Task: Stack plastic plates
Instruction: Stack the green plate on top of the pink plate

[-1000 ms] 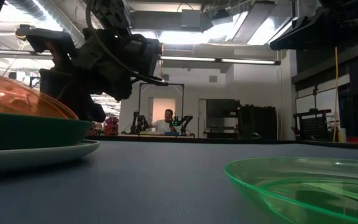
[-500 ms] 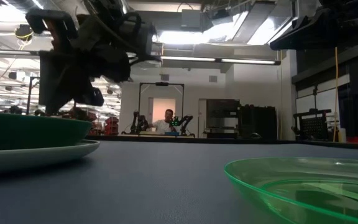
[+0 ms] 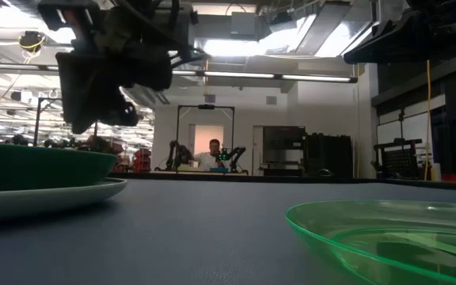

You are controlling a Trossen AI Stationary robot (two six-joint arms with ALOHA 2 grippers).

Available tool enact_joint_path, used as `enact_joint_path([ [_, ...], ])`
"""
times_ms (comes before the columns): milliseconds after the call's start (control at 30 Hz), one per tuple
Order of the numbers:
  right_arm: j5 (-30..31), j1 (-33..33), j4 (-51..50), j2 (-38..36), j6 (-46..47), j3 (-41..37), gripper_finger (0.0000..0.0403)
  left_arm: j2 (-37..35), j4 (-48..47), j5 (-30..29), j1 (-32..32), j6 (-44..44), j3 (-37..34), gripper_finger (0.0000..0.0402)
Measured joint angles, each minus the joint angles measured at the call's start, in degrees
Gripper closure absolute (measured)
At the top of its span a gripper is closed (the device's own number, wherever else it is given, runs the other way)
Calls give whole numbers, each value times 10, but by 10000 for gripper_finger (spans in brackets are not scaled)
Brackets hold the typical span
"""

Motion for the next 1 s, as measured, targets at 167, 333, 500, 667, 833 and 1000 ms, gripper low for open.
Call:
enact_joint_path([
  [167, -1, 0, 0, 0, 7, 0, 299, 0, 67, 2, -20, -29, 0, 329],
  [333, -36, 0, 5, 0, 43, 0, 299, 0, 152, -4, -39, -60, 0, 329],
  [500, -111, 0, 31, 5, 80, 0, 299, 0, 232, -26, -58, -74, 0, 329],
  [667, -183, 0, 97, 39, 97, 1, 299, 0, 262, -36, -68, -75, 0, 329],
  [833, -221, 1, 80, 102, 172, 33, 299, 0, 264, -65, -76, -88, 0, 329],
  [1000, -250, 1, 32, 189, 217, 86, 299, 0, 264, -95, -85, -89, 0, 329],
])
